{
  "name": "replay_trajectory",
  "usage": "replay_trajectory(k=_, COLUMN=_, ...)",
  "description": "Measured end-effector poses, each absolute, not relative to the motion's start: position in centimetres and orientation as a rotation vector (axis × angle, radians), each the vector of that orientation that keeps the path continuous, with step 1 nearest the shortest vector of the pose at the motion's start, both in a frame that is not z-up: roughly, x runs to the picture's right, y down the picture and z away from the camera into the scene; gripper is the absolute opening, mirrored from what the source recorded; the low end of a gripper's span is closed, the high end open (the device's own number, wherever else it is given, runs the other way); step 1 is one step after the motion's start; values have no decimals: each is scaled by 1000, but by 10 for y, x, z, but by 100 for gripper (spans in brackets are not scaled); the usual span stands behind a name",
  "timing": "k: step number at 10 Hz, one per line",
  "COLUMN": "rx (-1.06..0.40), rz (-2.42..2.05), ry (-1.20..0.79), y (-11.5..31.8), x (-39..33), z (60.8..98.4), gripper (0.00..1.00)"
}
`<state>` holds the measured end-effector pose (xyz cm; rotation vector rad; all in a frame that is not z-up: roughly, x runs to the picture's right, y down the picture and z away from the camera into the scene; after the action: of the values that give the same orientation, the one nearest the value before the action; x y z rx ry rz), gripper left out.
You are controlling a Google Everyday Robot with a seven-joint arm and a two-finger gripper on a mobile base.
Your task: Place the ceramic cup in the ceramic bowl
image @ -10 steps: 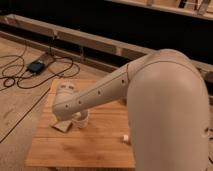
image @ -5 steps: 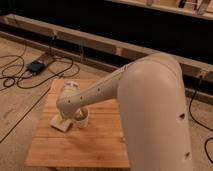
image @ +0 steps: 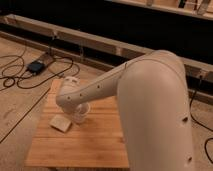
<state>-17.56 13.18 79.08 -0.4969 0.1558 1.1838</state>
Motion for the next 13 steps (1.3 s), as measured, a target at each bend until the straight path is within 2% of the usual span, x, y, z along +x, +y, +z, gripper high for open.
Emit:
replay_trajectory(k=1, rx=-467, rz=1186, ry=149, y=120, x=-169, z=784, gripper=0)
replay_trajectory(k=7, rx=-262, rz=1242, ry=176, y=35, x=-93, z=770, gripper=0)
replay_trajectory(k=13, rx=-201, rz=1338, ry=273, y=-41, x=12, z=798, gripper=0)
